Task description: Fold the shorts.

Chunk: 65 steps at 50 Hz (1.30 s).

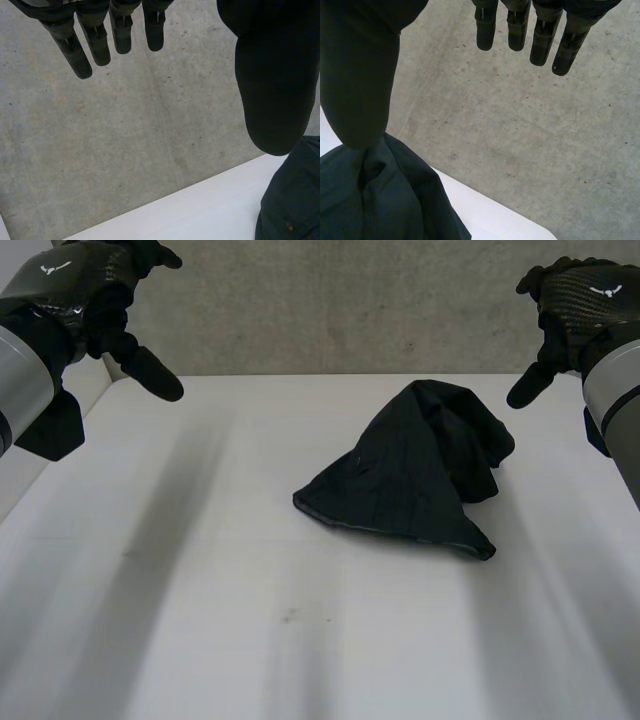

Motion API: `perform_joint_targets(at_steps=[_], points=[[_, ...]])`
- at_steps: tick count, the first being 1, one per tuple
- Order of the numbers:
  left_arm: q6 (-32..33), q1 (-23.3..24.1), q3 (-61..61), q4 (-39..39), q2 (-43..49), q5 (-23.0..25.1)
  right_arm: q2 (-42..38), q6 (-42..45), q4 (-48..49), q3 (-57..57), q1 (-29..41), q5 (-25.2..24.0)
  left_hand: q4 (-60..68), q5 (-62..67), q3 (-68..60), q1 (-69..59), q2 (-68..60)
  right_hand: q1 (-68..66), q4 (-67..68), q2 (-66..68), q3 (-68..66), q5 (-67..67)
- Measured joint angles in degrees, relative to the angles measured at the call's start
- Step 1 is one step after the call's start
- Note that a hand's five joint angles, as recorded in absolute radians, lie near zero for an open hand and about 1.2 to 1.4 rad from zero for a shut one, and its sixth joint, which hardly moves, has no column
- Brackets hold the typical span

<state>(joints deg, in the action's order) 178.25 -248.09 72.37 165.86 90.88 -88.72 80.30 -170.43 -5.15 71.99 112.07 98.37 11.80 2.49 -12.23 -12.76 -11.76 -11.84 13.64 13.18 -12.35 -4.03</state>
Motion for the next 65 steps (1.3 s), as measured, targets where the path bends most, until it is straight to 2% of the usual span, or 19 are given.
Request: perform_joint_targets(at_steps=[11,15,16,20,22,25,26,28,29,35,41,53,56,57,58,60,65], points=[[0.05,0.44,0.94,0.38,0.18,0.13,-0.18,0.41,-0.85,-0.56,-0.26,-1.09,0.00,0.00,0.00,0.00,0.00,0.00,0.00,0.00,0.00,0.00],[0.09,0.61,1.85,1.00,0.75,0.34,-0.36,1.38,-1.17,-0.35,-0.29,-3.20,0.00,0.00,0.00,0.00,0.00,0.00,0.00,0.00,0.00,0.00],[0.06,1.05,2.93,2.58,2.14,0.44,-0.55,2.90,-1.67,0.66,-0.30,-5.96,0.00,0.00,0.00,0.00,0.00,0.00,0.00,0.00,0.00,0.00],[-0.08,1.89,4.50,5.47,4.56,0.39,-0.80,5.25,-2.42,3.12,-0.36,-10.25,0.00,0.00,0.00,0.00,0.00,0.00,0.00,0.00,0.00,0.00],[-0.30,3.29,6.09,8.90,7.69,0.28,-0.85,6.25,-1.51,6.92,-0.78,-12.94,0.00,0.00,0.00,0.06,0.00,0.00,0.00,0.00,0.09,0.00],[-0.41,4.41,6.74,11.24,9.98,0.23,-0.77,6.33,-0.17,9.55,-1.20,-13.82,0.00,0.00,0.00,0.21,0.00,0.00,0.00,-0.01,0.10,0.00],[-0.58,7.09,7.69,16.00,15.32,0.09,-0.58,6.13,3.69,15.64,-2.32,-15.23,0.00,0.00,0.00,0.21,0.00,0.00,0.00,-0.01,0.10,0.00],[-0.66,9.59,7.54,20.29,21.33,0.00,-0.39,5.93,6.20,19.18,-3.01,-15.72,0.00,0.00,0.00,0.21,0.00,0.00,0.00,-0.01,0.10,0.00],[-0.67,10.42,7.24,21.71,23.68,0.00,-0.09,5.62,9.92,24.12,-3.95,-16.23,0.00,0.00,0.00,0.21,0.00,0.00,0.00,-0.01,0.10,0.00],[-0.38,13.57,2.23,25.61,36.60,0.41,0.70,5.27,18.78,35.06,-6.54,-16.55,0.00,0.00,0.00,0.21,0.00,0.00,0.00,-0.01,0.10,0.00],[0.03,16.05,-3.16,26.24,44.50,0.52,1.91,5.45,21.47,37.93,-7.43,-16.50,0.00,0.00,0.00,0.21,0.00,0.00,0.00,-0.01,0.13,0.00],[0.16,18.53,-14.45,28.48,54.01,-0.62,3.54,6.09,21.37,38.12,-7.52,-16.45,0.18,0.21,-0.13,0.02,-0.17,0.00,0.00,-0.01,0.10,0.00],[0.28,18.68,-17.20,29.04,55.85,-1.63,3.80,6.14,21.32,38.31,-7.49,-16.46,9.32,8.85,-8.89,-10.30,-9.20,0.00,0.00,-0.01,0.10,0.00],[0.42,18.69,-18.70,29.36,56.87,-2.38,4.01,6.16,21.31,38.44,-7.46,-16.46,26.58,25.21,-25.90,-29.79,-26.49,0.00,0.00,-0.01,0.10,0.00],[0.53,18.67,-19.40,29.48,57.36,-2.83,4.14,6.16,21.32,38.50,-7.45,-16.46,37.13,35.08,-37.65,-41.11,-38.37,0.00,0.00,-0.01,0.10,0.00],[0.82,18.57,-20.73,29.74,58.30,-3.97,4.34,6.17,21.33,38.61,-7.41,-16.46,50.12,47.54,-49.29,-50.58,-50.11,0.00,0.00,-0.01,0.13,0.00],[1.61,18.00,-21.64,30.05,58.98,-8.31,4.82,6.28,21.38,38.82,-7.32,-16.48,56.61,52.33,-55.38,-50.71,-56.38,0.00,0.00,-0.01,0.10,0.00]])
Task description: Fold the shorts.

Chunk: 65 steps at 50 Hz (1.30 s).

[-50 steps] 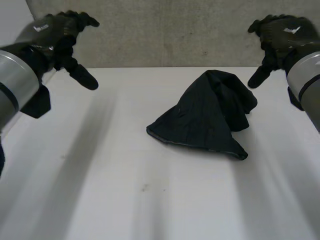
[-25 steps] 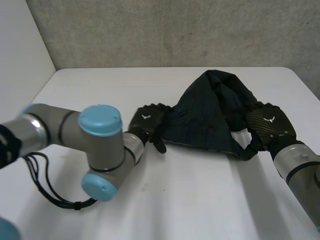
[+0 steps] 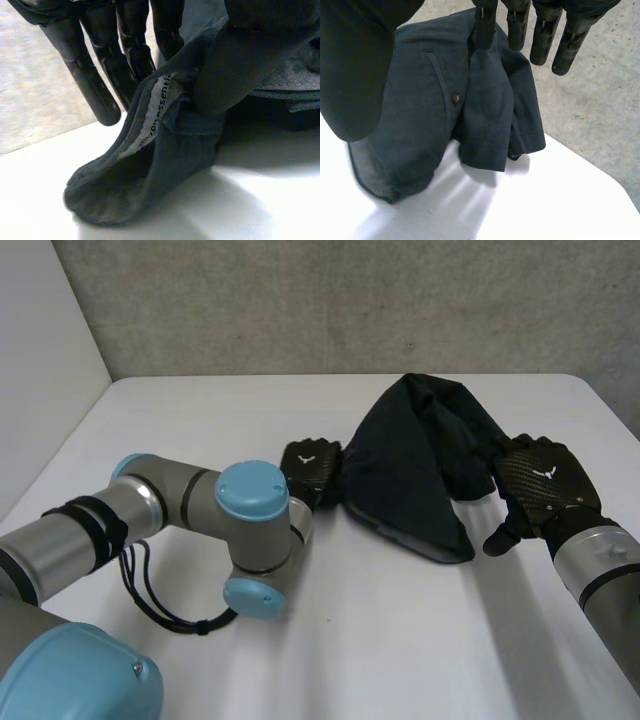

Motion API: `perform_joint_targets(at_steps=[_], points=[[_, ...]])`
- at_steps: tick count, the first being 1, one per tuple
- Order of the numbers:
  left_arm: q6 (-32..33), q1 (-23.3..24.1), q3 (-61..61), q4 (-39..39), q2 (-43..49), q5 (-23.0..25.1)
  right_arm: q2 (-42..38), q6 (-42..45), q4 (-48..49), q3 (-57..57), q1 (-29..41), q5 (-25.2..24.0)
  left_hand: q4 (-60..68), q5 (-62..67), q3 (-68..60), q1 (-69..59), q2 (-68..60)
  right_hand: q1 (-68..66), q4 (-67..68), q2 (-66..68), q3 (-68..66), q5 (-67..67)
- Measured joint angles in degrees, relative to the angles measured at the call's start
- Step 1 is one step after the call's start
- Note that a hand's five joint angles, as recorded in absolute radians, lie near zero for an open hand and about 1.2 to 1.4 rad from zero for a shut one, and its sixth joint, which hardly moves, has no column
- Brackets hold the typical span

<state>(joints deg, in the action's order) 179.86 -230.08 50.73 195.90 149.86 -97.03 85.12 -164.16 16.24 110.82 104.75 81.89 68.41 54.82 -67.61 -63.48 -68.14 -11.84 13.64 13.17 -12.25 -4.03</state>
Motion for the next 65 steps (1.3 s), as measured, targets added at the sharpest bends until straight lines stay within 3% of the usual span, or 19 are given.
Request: perform_joint_targets(at_steps=[5,10,11,17,23,30,31,34,37,39,41,42,45,46,47,51,56,60,65], points=[[-0.05,-3.71,6.40,0.81,-6.59,-8.32,0.08,0.69,0.02,0.14,0.09,-0.06,0.00,0.00,-0.01,0.00,0.00,0.00,0.00,0.00,0.00,0.00],[-0.27,-7.40,12.29,2.49,-13.13,-10.97,0.03,1.08,0.03,0.27,0.27,-0.05,0.02,0.00,-0.34,0.00,0.00,0.00,0.00,0.00,0.00,0.00],[-0.41,-10.48,17.15,4.54,-19.05,-11.94,0.00,1.20,0.03,0.34,0.36,-0.06,0.02,0.00,-0.34,0.00,0.00,0.00,0.00,0.00,0.00,0.00],[-0.61,-18.31,25.80,11.09,-34.07,-12.13,-0.30,1.47,0.01,0.59,0.64,-0.06,0.27,0.00,-1.03,0.04,-0.43,0.00,0.00,0.00,0.04,0.00],[-0.96,-21.16,24.34,13.51,-38.95,-8.54,-0.59,1.54,-0.04,0.65,0.67,-0.12,0.27,0.00,-1.46,0.04,-0.47,0.00,0.00,0.00,0.00,0.00],[-3.27,-16.00,21.80,13.81,-36.51,4.30,-0.59,1.99,-0.07,0.90,0.59,-0.10,0.38,0.00,-1.77,0.04,-0.61,0.00,0.00,0.00,0.00,0.00],[-3.27,-16.00,21.80,13.81,-36.51,4.30,-0.59,1.99,-0.07,0.90,0.59,-0.10,0.38,0.00,-1.77,0.04,-0.61,0.00,0.00,0.00,0.00,0.00],[-4.06,-9.68,20.89,13.88,-31.88,12.46,-0.45,2.41,-0.06,0.96,0.21,0.25,0.87,0.00,-1.84,0.04,-0.73,0.00,0.00,0.00,0.00,0.00],[-4.14,-4.53,20.16,13.63,-27.62,17.32,-0.38,2.48,-0.05,0.97,0.07,0.47,0.49,-0.08,-1.43,0.09,-0.44,0.00,0.00,0.00,0.00,0.00],[-3.99,-0.88,19.74,13.18,-24.40,20.01,-0.18,2.49,-0.01,0.97,-0.10,0.79,-7.06,-2.67,6.04,1.63,6.82,0.00,0.00,0.00,0.00,0.00],[-3.56,1.93,19.55,12.53,-22.16,21.47,-0.06,2.46,0.00,0.95,-0.16,0.93,-15.79,-11.02,13.87,11.49,15.38,0.00,0.00,0.00,0.00,0.00],[-3.08,3.82,19.49,11.95,-20.83,22.17,0.02,2.42,0.00,0.94,-0.21,1.03,-31.24,-26.55,28.88,29.07,31.55,0.00,0.00,0.00,0.00,0.00],[-1.55,6.78,19.53,10.64,-19.61,22.75,0.15,2.34,-0.03,0.85,-0.32,1.22,-35.51,-31.18,32.60,33.57,34.97,0.00,0.00,0.00,0.04,0.00],[0.00,8.47,19.60,9.53,-19.75,22.73,0.21,2.28,-0.03,0.73,-0.50,1.33,-48.80,-45.52,47.09,43.79,47.98,0.26,0.00,0.00,0.00,0.00],[0.65,8.99,19.65,9.09,-19.98,22.64,0.22,2.26,-0.04,0.68,-0.59,1.37,-49.45,-46.29,47.84,43.97,48.71,0.26,0.00,0.00,0.03,0.00],[2.60,9.51,19.93,7.66,-22.30,21.85,0.32,2.20,-0.15,0.31,-1.02,1.35,-51.83,-48.90,50.75,46.06,51.46,0.26,0.00,0.00,0.00,0.00],[4.77,6.21,21.05,5.08,-32.47,18.79,1.54,2.19,-1.00,-1.54,-1.83,1.19,-53.91,-51.21,53.04,48.27,53.48,0.26,0.00,0.00,0.00,0.00],[5.03,1.28,23.39,3.69,-42.60,17.13,5.15,2.22,-4.66,-5.09,-1.85,0.92,-54.95,-51.79,53.20,49.17,54.98,0.26,0.00,0.00,0.00,0.00],[4.87,-3.72,27.14,3.06,-47.92,16.75,7.99,1.35,-11.57,-10.29,-0.98,0.73,-54.95,-51.79,53.20,49.17,54.99,0.26,0.00,0.00,0.00,0.00]])
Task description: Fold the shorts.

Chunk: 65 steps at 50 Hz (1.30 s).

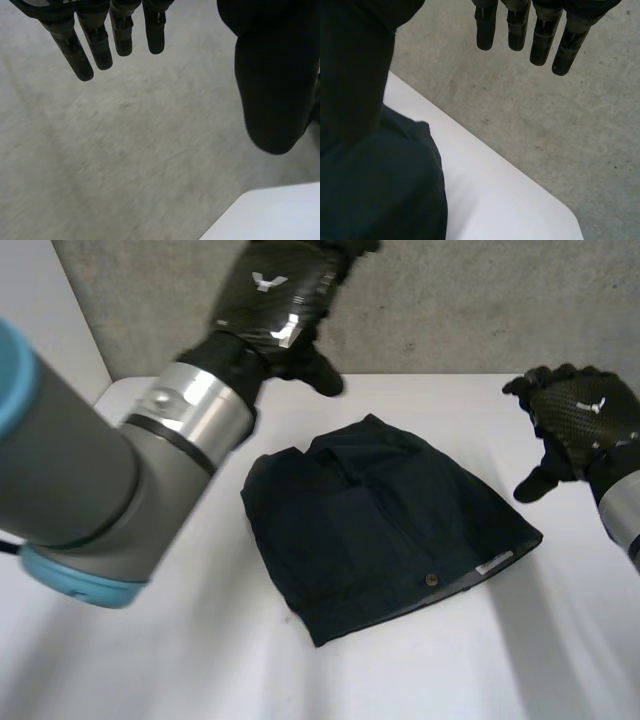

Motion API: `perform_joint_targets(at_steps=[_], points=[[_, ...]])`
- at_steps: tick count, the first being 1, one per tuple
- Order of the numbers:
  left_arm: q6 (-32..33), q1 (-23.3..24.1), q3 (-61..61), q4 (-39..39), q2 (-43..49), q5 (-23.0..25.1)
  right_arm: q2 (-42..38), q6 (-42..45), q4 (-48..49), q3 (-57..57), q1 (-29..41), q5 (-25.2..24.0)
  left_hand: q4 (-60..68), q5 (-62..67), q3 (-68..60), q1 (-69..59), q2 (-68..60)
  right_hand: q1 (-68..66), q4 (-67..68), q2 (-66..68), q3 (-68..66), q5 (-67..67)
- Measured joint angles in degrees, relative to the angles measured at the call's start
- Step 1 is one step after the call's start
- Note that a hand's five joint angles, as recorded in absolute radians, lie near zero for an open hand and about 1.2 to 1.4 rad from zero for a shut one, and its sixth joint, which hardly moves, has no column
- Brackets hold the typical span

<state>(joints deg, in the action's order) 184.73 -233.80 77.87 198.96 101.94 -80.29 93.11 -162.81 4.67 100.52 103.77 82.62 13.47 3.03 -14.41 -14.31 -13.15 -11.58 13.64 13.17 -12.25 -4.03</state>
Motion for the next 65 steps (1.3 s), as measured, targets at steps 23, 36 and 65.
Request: perform_joint_targets(at_steps=[23,36,65], points=[[0.41,-18.30,15.56,-0.92,3.72,-0.12,-23.28,-22.53,-14.66,-13.60,24.49,0.24,0.00,0.00,0.00,0.00,0.00,0.00,0.00,0.00,0.00,0.00],[0.56,-21.76,11.84,0.02,14.11,0.08,-35.29,-27.21,-7.42,-17.73,31.72,7.90,0.00,0.00,0.00,0.00,0.00,0.00,0.00,0.00,0.00,0.00],[0.17,-21.50,12.70,0.11,13.72,-0.10,-45.32,-9.14,5.50,-18.76,37.11,27.40,0.00,0.02,0.00,0.00,0.00,-1.70,1.67,1.94,-2.40,-0.43]])
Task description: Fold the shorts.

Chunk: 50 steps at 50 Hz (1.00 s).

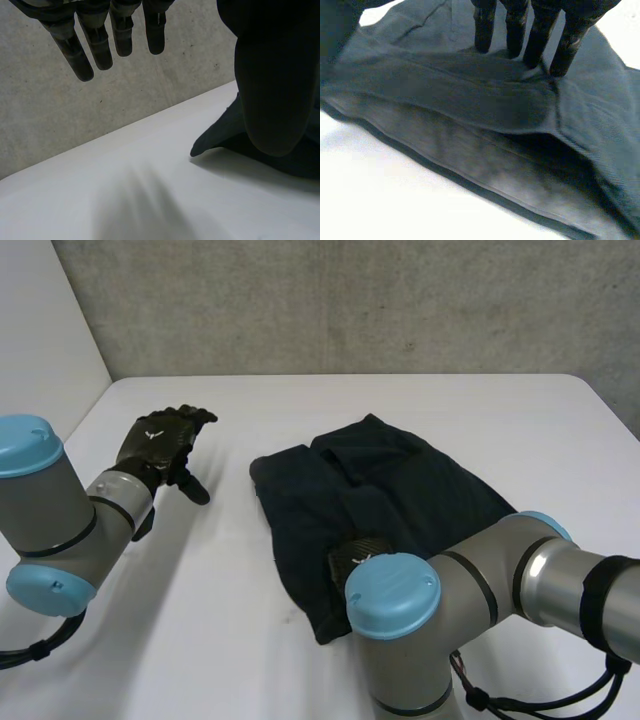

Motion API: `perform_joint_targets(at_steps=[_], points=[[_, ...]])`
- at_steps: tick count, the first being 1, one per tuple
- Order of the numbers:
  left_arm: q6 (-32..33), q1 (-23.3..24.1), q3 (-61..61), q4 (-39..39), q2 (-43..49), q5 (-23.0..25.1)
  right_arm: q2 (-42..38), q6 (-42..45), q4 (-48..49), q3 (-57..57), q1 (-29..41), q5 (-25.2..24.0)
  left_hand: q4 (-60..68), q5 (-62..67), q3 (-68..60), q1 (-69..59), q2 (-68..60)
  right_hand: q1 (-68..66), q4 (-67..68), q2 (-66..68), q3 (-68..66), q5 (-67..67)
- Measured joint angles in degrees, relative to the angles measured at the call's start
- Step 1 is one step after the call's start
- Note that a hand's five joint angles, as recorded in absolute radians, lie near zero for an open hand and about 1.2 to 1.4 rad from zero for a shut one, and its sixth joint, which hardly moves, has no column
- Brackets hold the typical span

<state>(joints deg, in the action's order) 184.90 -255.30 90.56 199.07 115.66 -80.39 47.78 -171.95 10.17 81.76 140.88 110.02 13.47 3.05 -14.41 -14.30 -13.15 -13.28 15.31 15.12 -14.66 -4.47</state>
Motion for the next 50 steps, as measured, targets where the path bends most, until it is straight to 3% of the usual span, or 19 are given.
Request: perform_joint_targets(at_steps=[5,8,11,12,16,22,27,33,39,44,48,49,50], points=[[-0.06,0.05,0.04,-0.02,-0.14,0.00,0.69,2.88,1.90,1.17,-0.71,1.09,0.00,-0.04,0.00,0.00,0.00,-10.53,11.87,12.64,-12.74,-3.51],[-0.07,0.32,0.06,-0.07,-0.15,0.04,3.02,3.42,3.11,2.05,-1.77,0.92,0.00,-0.04,0.00,0.00,0.00,-25.37,29.95,31.91,-31.77,-4.47],[-0.05,0.50,0.06,-0.11,-0.12,0.08,4.31,3.43,3.30,2.52,-2.49,0.35,0.00,-0.02,0.00,0.00,0.00,-25.37,29.95,31.91,-31.77,-4.47],[-0.03,0.64,0.05,-0.14,-0.06,0.11,6.31,3.43,3.23,3.19,-3.95,-1.62,0.00,-0.01,0.00,0.00,0.00,-43.59,50.40,52.10,-51.53,-14.80],[0.08,0.81,-0.10,-0.16,0.17,0.17,8.13,3.46,2.11,4.16,-6.21,-6.51,0.00,-0.02,0.00,0.00,0.00,-43.86,50.92,52.20,-52.49,-21.54],[0.41,1.22,-1.36,0.01,0.89,0.29,10.78,3.66,-3.79,5.05,-10.82,-18.27,0.00,-0.02,0.00,0.00,0.00,-43.86,51.56,52.20,-52.49,-26.55],[0.85,2.40,-4.18,-0.06,3.81,1.14,14.08,3.80,-9.82,5.56,-13.07,-22.83,0.00,-0.02,0.00,0.00,0.00,-43.86,51.56,52.20,-52.49,-28.12],[5.64,4.76,-9.63,-0.37,11.20,3.36,17.01,3.94,-12.52,7.80,-14.61,-23.71,0.00,-0.02,0.00,0.00,0.00,-43.86,51.56,52.20,-52.49,-29.50],[15.08,7.25,-14.81,-0.37,17.73,4.04,18.50,3.96,-12.39,9.96,-15.04,-23.53,1.02,1.42,-0.60,-0.78,-1.39,-43.86,51.56,52.20,-52.49,-30.09],[21.05,9.22,-19.35,-0.34,22.40,3.94,19.21,3.91,-12.00,11.07,-15.05,-23.47,10.26,10.82,-9.12,-9.99,-10.50,-43.86,51.57,52.20,-52.49,-30.66],[21.82,10.05,-21.20,-0.25,23.83,3.98,19.92,3.98,-12.06,11.71,-15.09,-23.60,35.55,35.53,-34.41,-38.24,-35.89,-43.86,51.57,52.20,-52.49,-30.93],[21.67,10.49,-21.69,-0.15,24.05,3.94,20.21,4.04,-12.12,11.84,-15.10,-23.62,47.66,47.53,-47.10,-49.89,-48.68,-43.86,51.56,52.20,-52.49,-31.00],[21.67,10.49,-21.69,-0.15,24.05,3.94,20.21,4.04,-12.12,11.84,-15.10,-23.62,47.66,47.53,-47.10,-49.89,-48.68,-43.86,51.56,52.20,-52.49,-31.00]])
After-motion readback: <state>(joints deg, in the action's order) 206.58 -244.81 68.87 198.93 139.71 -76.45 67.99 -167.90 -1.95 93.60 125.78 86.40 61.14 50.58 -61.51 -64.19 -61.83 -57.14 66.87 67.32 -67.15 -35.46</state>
